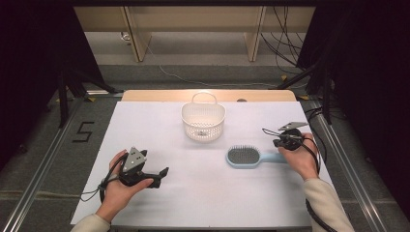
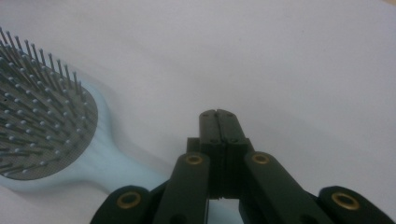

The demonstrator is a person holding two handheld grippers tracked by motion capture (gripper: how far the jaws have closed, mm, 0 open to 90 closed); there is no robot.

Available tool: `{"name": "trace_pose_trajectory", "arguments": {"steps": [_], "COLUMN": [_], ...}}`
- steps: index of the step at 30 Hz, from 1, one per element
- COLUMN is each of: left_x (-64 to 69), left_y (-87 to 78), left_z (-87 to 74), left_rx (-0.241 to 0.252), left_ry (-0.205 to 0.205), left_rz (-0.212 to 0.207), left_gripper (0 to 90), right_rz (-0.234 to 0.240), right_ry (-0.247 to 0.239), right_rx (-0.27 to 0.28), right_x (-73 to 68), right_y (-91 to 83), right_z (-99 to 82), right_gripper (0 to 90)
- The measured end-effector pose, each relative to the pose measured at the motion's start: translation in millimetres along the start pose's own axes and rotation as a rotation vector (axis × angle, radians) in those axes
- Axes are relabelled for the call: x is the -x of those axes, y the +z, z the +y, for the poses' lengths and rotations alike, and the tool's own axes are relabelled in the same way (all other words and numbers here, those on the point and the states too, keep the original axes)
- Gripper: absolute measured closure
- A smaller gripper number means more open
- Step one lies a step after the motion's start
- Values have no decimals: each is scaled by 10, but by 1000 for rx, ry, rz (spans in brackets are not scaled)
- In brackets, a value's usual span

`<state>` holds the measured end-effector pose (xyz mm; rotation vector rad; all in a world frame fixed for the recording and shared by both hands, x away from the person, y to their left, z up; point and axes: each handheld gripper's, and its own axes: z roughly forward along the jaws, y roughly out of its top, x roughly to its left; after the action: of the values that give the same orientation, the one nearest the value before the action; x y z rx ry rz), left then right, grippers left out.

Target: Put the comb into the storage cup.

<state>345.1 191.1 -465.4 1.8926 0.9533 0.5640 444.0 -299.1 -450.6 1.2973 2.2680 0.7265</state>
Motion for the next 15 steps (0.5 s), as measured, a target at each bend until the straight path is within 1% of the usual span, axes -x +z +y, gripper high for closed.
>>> {"name": "trace_pose_trajectory", "arguments": {"steps": [5, 15], "left_x": [-3, -3], "left_y": [1, 6], "left_z": [-2, -4], "left_rx": [-2, -4], "left_ry": [1, 3], "left_rz": [0, -3], "left_gripper": [8, 8], "right_rz": [9, 28], "right_ry": [-11, -16], "right_rx": [-30, -94], "right_x": [-19, -34], "right_y": [29, 79], "right_z": [9, 27], "right_gripper": [900, 900]}}
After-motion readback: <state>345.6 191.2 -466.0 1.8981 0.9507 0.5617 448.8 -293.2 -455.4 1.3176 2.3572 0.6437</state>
